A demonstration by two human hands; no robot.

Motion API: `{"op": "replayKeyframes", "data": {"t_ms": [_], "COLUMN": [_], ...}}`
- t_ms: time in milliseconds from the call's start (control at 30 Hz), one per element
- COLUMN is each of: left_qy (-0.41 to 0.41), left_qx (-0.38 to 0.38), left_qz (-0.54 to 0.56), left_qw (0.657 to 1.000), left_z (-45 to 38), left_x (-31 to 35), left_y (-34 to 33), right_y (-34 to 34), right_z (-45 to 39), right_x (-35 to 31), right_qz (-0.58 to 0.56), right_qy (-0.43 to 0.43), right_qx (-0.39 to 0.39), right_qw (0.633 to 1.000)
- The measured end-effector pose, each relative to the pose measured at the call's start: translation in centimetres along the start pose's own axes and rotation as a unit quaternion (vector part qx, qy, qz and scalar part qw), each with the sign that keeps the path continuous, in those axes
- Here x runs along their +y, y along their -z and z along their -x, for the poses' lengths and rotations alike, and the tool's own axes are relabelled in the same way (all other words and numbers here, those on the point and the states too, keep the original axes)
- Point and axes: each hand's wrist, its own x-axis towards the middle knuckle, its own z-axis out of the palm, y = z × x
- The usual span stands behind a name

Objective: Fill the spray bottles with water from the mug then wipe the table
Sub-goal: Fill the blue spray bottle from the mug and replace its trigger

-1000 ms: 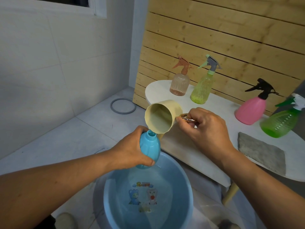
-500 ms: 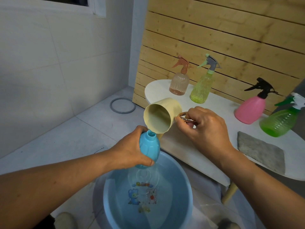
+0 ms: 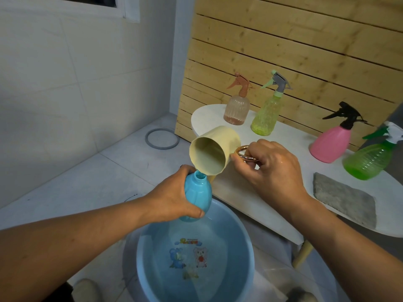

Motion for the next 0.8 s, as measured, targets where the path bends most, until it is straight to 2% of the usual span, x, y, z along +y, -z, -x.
{"op": "replayKeyframes", "data": {"t_ms": [800], "left_qy": [-0.001], "left_qx": [0.001], "left_qz": [0.004], "left_qw": [1.000], "left_z": [-0.04], "left_x": [0.02], "left_y": [-0.05], "right_y": [-0.17], "right_z": [0.18], "right_x": [0.00], "right_qz": [0.037], "right_qy": [0.058], "right_qx": [0.038], "right_qw": [0.997]}}
